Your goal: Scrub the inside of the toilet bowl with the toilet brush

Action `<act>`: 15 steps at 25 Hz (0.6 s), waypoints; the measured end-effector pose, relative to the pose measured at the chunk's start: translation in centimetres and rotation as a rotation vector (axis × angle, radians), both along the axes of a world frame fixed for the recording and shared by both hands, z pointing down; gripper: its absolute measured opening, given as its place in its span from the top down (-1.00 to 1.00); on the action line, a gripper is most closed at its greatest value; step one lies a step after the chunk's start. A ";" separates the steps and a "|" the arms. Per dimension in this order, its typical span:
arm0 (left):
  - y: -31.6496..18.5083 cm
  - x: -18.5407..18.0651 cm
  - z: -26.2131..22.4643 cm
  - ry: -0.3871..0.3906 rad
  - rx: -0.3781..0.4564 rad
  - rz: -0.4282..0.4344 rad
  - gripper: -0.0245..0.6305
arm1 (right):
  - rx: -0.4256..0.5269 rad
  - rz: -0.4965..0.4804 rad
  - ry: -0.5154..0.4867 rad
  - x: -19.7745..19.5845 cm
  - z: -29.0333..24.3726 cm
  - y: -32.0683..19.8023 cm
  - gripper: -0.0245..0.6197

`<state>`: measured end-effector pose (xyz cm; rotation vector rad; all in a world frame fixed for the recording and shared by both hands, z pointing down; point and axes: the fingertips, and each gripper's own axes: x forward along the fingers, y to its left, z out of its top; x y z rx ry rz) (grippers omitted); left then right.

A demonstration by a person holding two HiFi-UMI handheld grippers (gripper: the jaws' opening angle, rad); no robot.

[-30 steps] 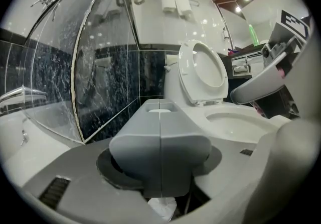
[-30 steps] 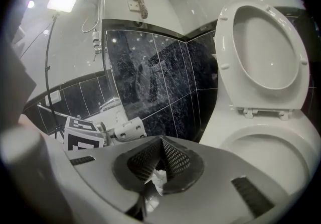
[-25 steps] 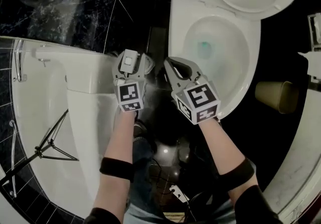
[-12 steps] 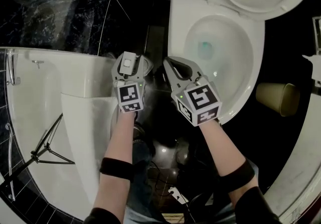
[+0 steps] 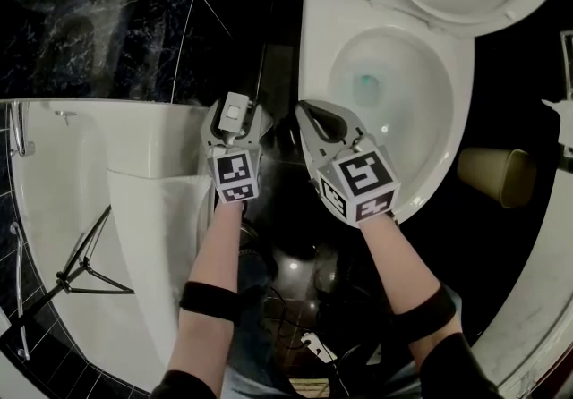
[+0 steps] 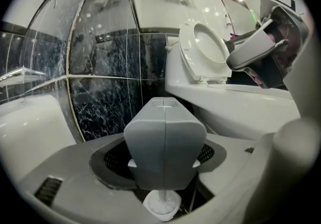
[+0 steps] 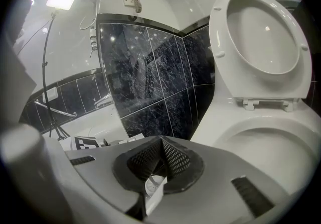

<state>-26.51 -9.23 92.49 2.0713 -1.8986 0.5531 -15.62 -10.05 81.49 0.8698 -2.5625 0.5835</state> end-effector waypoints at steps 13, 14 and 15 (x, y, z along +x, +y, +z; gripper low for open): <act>2.0 0.2 -4.5 -0.013 -0.056 0.014 -0.33 | -0.021 0.016 0.003 1.4 -4.0 0.8 0.90; 2.3 0.2 -5.4 -0.018 -0.062 0.016 -0.33 | -0.024 0.021 0.003 1.7 -4.8 0.9 0.90; 2.7 0.2 -6.5 -0.021 -0.069 0.017 -0.33 | -0.026 0.026 0.004 1.9 -5.8 1.1 0.90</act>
